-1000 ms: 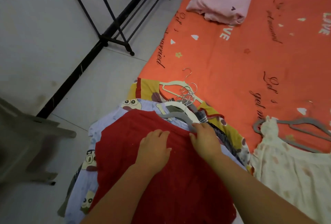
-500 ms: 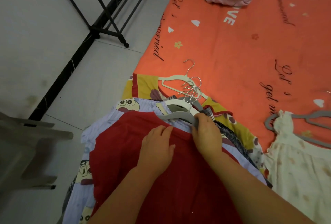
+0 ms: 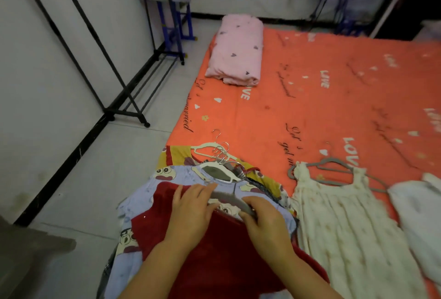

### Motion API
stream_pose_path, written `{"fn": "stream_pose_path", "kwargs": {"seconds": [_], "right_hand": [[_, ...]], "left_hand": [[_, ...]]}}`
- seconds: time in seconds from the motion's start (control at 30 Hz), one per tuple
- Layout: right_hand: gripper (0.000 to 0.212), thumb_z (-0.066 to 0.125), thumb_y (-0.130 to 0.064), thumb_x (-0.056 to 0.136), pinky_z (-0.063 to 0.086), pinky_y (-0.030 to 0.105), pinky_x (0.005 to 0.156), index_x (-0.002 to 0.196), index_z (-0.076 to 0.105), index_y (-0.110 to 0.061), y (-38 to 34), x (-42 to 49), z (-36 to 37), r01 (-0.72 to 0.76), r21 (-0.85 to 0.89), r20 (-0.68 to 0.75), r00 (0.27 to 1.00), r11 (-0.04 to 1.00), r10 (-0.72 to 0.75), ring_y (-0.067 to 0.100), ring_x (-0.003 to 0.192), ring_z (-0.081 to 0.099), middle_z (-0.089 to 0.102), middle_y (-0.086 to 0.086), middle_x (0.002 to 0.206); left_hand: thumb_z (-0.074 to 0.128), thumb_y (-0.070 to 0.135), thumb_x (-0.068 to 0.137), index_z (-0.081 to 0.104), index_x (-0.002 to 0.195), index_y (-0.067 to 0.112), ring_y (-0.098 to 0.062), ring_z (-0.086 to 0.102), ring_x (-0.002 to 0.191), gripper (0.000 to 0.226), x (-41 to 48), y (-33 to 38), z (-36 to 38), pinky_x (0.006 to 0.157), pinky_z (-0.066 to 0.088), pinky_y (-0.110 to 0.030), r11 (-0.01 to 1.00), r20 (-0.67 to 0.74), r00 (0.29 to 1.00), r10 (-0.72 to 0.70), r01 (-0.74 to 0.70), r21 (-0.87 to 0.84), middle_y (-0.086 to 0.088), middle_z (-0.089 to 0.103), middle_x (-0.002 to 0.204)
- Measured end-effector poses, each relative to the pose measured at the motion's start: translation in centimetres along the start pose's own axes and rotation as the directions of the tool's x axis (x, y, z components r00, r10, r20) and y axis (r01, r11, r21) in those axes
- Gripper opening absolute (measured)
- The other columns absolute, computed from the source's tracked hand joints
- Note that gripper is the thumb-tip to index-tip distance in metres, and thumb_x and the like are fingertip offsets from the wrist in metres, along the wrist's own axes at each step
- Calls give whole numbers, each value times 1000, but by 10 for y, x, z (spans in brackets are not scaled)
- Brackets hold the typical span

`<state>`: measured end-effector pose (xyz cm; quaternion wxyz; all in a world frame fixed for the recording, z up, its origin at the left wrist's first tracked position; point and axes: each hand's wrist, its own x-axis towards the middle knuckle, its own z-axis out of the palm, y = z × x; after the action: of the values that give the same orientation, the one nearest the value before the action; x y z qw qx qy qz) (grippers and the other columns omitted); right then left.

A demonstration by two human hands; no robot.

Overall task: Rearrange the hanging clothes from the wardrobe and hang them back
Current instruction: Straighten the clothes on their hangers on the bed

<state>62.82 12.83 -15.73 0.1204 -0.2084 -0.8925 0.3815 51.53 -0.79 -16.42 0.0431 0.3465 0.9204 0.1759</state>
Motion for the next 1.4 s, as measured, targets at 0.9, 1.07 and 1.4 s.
{"fn": "stream_pose_path", "kwargs": {"seconds": [0.9, 1.07, 1.4], "right_hand": [[7, 69, -36, 80, 39, 14, 62, 84, 66, -31, 111, -568, -324, -591, -19, -781, 512, 806, 357, -5, 71, 49, 53, -21, 74], [6, 72, -31, 79, 38, 11, 61, 82, 67, -28, 178, -653, -409, -632, -12, -827, 442, 775, 348, -7, 68, 47, 47, -25, 71], [8, 74, -22, 79, 44, 25, 69, 86, 70, -24, 298, -723, -556, -713, -10, -841, 385, 701, 379, 6, 75, 54, 59, -14, 79]], "left_hand": [[84, 8, 59, 74, 87, 18, -15, 63, 63, 31, -323, 496, 36, 59, 47, -35, 516, -203, 676, 709, -692, -505, 6, 67, 72], [70, 17, 60, 75, 86, 16, -15, 62, 60, 26, -374, 624, 83, 55, 51, -36, 437, -252, 627, 737, -727, -529, 4, 67, 73], [79, 6, 67, 75, 87, 22, -15, 61, 70, 26, -393, 818, 151, 65, 50, -38, 477, -116, 687, 718, -606, -636, 10, 67, 77]]}}
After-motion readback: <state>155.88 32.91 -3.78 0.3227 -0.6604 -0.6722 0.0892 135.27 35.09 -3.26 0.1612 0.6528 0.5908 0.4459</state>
